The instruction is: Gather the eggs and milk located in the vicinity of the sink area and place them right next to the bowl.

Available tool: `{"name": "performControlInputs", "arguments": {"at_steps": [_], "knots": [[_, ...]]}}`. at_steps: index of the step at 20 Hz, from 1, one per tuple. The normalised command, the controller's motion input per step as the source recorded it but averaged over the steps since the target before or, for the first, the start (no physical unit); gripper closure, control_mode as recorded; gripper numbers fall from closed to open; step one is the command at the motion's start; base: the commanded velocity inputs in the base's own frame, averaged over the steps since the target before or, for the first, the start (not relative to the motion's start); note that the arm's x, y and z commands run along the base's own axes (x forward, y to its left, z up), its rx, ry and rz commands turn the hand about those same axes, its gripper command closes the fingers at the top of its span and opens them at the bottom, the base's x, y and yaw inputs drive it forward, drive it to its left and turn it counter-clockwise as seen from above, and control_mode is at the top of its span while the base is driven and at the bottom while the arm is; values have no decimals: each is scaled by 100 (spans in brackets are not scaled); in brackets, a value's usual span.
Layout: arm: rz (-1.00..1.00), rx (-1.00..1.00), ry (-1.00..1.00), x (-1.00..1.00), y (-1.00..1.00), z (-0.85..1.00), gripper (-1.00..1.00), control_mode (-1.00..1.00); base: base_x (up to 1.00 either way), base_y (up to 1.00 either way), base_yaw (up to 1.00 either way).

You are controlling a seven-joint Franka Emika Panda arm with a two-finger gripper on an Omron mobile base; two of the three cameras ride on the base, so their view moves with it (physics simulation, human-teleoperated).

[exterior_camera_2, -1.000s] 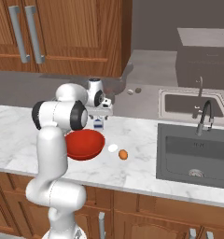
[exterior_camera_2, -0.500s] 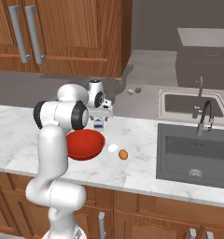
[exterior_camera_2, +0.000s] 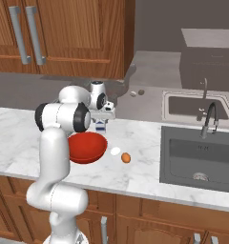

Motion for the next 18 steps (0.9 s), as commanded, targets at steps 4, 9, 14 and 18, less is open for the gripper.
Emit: {"name": "performControlInputs", "arguments": {"at_steps": [4, 9, 14, 18], "knots": [[0, 0, 0, 0, 0, -5, 100, -100, 0, 0, 0], [0, 0, 0, 0, 0, -4, 100, -100, 0, 0, 0], [-2, 0, 0, -9, 0, -19, 100, -100, 0, 0, 0], [-6, 0, 5, -8, 0, -13, 100, -100, 0, 0, 0]]}}
